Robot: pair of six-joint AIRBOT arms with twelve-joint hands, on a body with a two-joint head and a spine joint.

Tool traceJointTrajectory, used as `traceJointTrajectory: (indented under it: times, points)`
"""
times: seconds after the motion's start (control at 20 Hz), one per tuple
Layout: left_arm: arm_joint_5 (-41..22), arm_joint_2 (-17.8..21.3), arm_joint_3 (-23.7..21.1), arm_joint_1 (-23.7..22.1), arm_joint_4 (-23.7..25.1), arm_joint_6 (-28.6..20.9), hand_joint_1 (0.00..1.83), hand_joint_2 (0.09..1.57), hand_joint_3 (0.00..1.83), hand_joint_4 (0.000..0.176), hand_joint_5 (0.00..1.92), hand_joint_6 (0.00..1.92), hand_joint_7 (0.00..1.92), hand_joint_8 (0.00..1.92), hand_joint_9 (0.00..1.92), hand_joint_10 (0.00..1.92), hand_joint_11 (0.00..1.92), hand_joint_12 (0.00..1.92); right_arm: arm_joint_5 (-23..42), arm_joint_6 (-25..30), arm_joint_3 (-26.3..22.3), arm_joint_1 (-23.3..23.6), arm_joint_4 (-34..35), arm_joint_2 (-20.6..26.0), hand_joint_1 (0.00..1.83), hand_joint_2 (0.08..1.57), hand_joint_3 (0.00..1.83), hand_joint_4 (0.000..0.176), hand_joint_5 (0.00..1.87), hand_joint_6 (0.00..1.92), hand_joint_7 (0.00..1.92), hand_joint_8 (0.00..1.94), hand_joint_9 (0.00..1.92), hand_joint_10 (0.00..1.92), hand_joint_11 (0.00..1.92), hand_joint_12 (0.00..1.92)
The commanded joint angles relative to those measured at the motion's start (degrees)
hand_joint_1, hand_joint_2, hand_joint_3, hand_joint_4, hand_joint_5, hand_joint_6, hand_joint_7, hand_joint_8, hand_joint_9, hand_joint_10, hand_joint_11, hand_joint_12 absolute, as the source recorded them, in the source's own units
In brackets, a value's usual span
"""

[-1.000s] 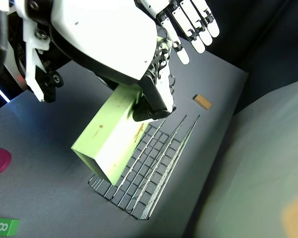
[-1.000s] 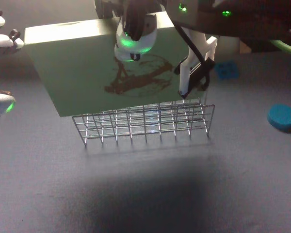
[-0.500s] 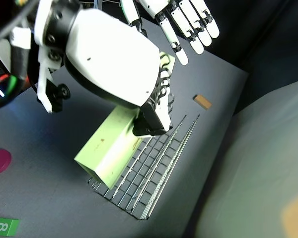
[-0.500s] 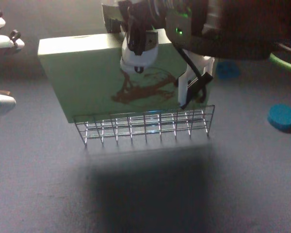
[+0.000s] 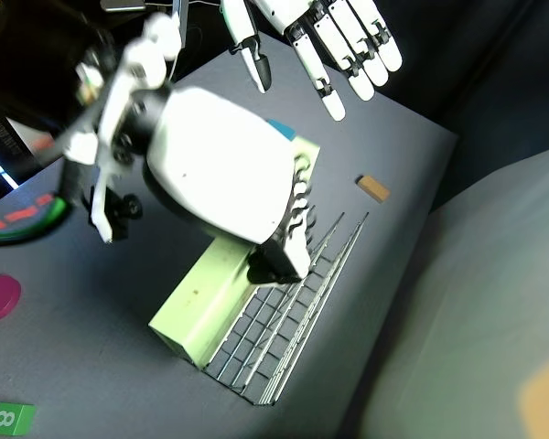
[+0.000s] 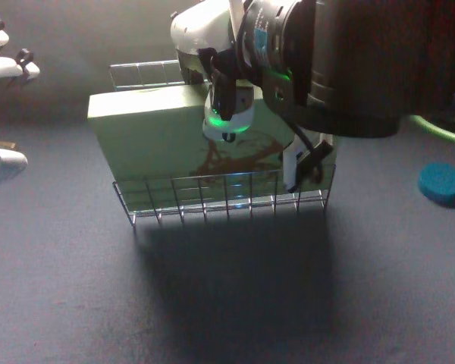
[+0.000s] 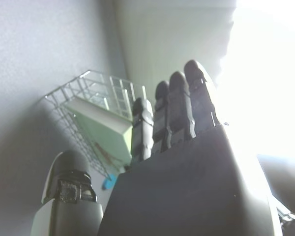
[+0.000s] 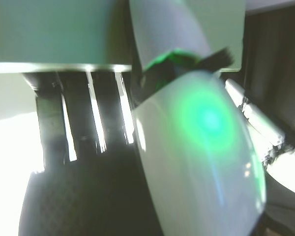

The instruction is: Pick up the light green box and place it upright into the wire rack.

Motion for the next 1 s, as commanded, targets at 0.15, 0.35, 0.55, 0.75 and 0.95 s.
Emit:
traceJointTrajectory:
  times: [0.15, 0.35, 0.55, 0.75, 0.95]
  points:
    - [-2.06, 0.04, -0.53, -0.36, 4.00, -0.12, 0.00, 1.28, 0.00, 0.114, 0.14, 0.00, 0.08, 0.00, 0.06, 0.01, 0.00, 0.19, 3.00, 0.95, 0.25, -0.44, -5.15, -0.51, 1.20, 1.18, 0.00, 0.000, 0.82, 1.14, 0.92, 1.22, 0.77, 1.20, 0.65, 1.55]
    - [-2.05, 0.04, -0.72, -0.29, 3.70, -0.15, 0.00, 1.28, 0.00, 0.114, 0.14, 0.00, 0.07, 0.00, 0.05, 0.00, 0.00, 0.19, 2.83, 1.77, 0.28, -1.35, -7.12, -0.81, 1.20, 1.18, 0.00, 0.000, 0.81, 1.14, 0.92, 1.22, 0.77, 1.19, 0.65, 1.55]
    - [-2.01, 0.04, -0.80, -0.29, 3.70, -0.15, 0.00, 1.28, 0.00, 0.114, 0.14, 0.00, 0.08, 0.00, 0.06, 0.00, 0.00, 0.17, 2.75, 2.24, 0.49, -2.13, -7.86, -0.86, 1.20, 1.18, 0.00, 0.000, 0.81, 1.14, 0.92, 1.22, 0.77, 1.19, 0.65, 1.55]
    - [-2.01, 0.02, -1.15, -0.26, 3.70, -0.15, 0.00, 1.28, 0.00, 0.114, 0.14, 0.00, 0.08, 0.00, 0.07, 0.00, 0.00, 0.17, 2.24, 2.58, 1.33, -3.14, -7.97, -1.12, 1.20, 1.18, 0.00, 0.000, 0.81, 1.14, 0.92, 1.22, 0.77, 1.19, 0.64, 1.55]
    - [-2.03, -0.42, -1.56, 0.45, 3.70, -0.75, 0.00, 1.28, 0.00, 0.114, 0.14, 0.00, 0.08, 0.00, 0.06, 0.00, 0.00, 0.17, 2.24, 2.59, 1.47, -3.45, -7.97, -1.11, 1.19, 1.18, 0.00, 0.000, 0.82, 1.14, 0.91, 1.22, 0.76, 1.19, 0.65, 1.54]
